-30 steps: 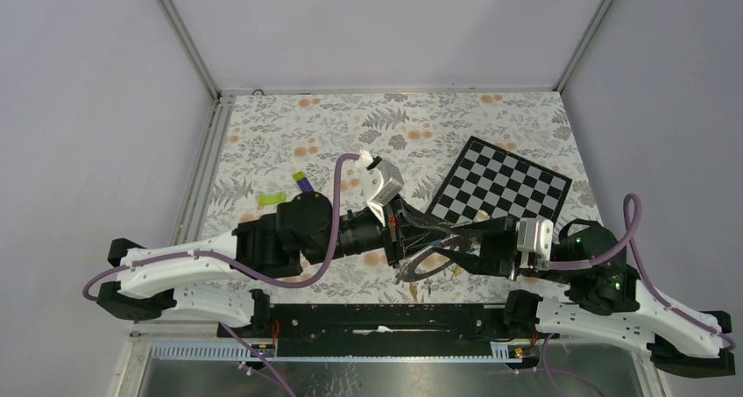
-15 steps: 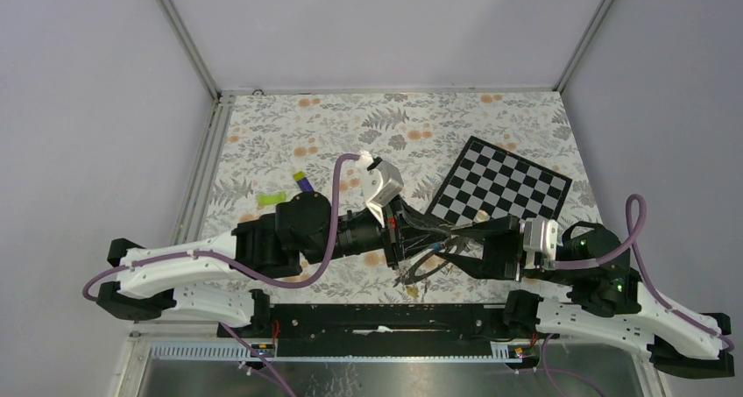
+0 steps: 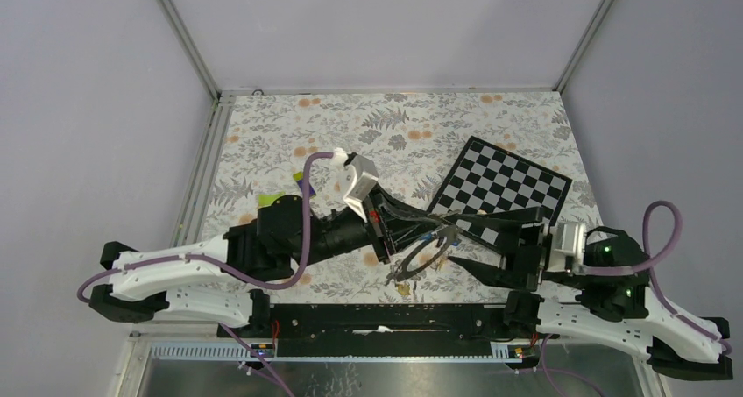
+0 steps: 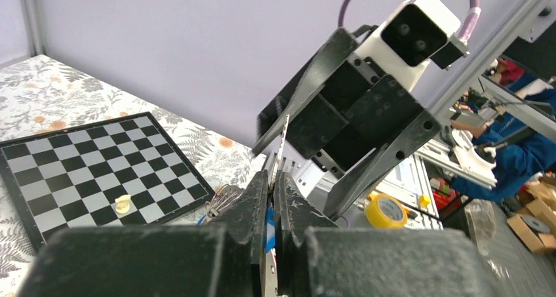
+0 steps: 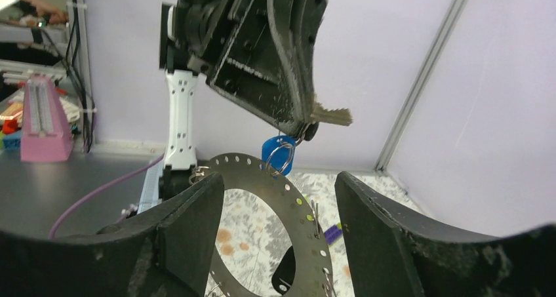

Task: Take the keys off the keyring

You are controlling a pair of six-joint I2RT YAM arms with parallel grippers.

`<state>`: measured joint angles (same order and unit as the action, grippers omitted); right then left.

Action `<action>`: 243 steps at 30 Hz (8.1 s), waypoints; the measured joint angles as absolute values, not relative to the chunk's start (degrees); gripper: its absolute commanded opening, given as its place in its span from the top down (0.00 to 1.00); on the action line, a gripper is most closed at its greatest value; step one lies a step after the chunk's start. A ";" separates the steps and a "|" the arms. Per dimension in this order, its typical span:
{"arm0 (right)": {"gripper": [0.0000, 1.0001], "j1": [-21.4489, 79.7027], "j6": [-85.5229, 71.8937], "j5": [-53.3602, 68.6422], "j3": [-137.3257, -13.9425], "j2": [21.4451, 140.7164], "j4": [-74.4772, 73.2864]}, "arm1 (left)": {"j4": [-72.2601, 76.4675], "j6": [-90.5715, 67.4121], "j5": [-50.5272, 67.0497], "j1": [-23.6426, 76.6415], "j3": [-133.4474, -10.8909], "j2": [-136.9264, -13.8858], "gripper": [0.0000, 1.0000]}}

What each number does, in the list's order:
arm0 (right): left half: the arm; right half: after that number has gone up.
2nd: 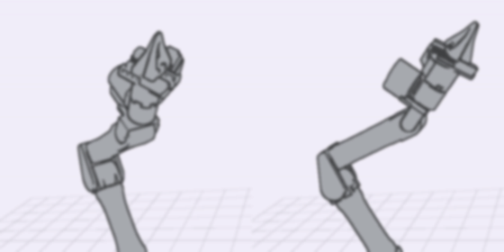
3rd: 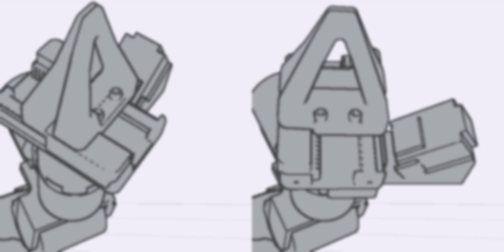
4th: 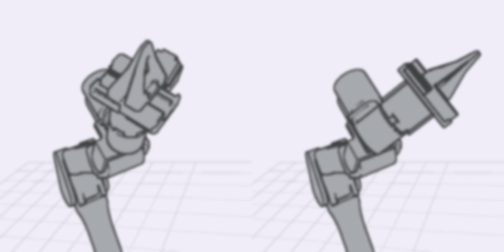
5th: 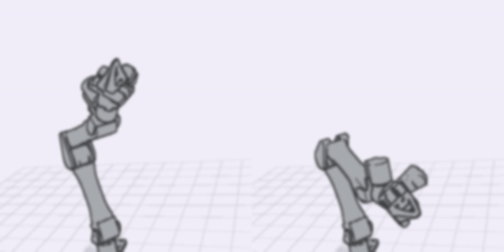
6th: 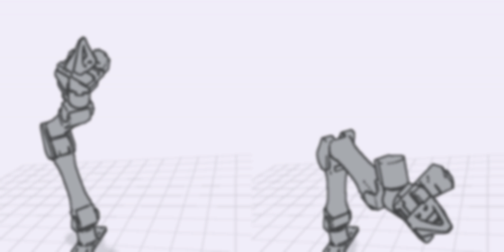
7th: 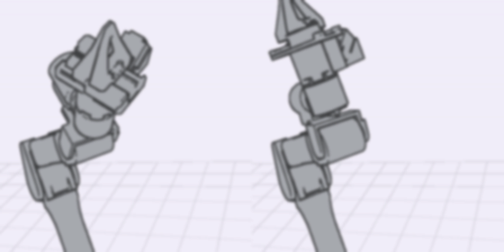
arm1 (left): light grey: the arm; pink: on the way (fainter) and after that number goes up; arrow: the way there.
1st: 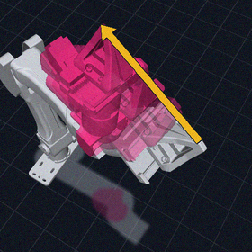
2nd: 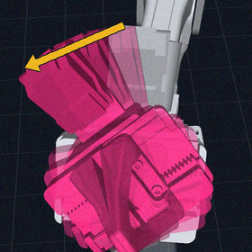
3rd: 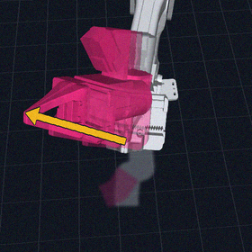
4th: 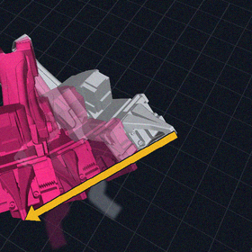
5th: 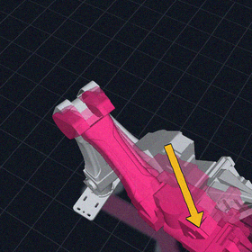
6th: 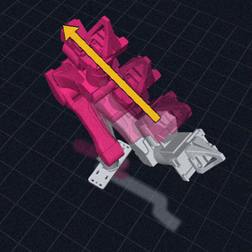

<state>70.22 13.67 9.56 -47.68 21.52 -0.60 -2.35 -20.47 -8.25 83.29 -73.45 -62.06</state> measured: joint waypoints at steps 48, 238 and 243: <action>0.60 70.22 10.85 8.69 -41.50 26.92 19.77 | 21.54 -25.43 -12.91 83.24 -61.71 -58.30 1.00; 0.60 70.50 9.58 3.44 -43.77 18.87 3.03 | 18.50 -23.57 -7.40 82.81 -60.62 -59.68 1.00; 0.57 70.50 9.67 -1.06 -43.88 19.00 2.87 | 17.37 -23.51 -5.54 82.81 -61.80 -59.88 1.00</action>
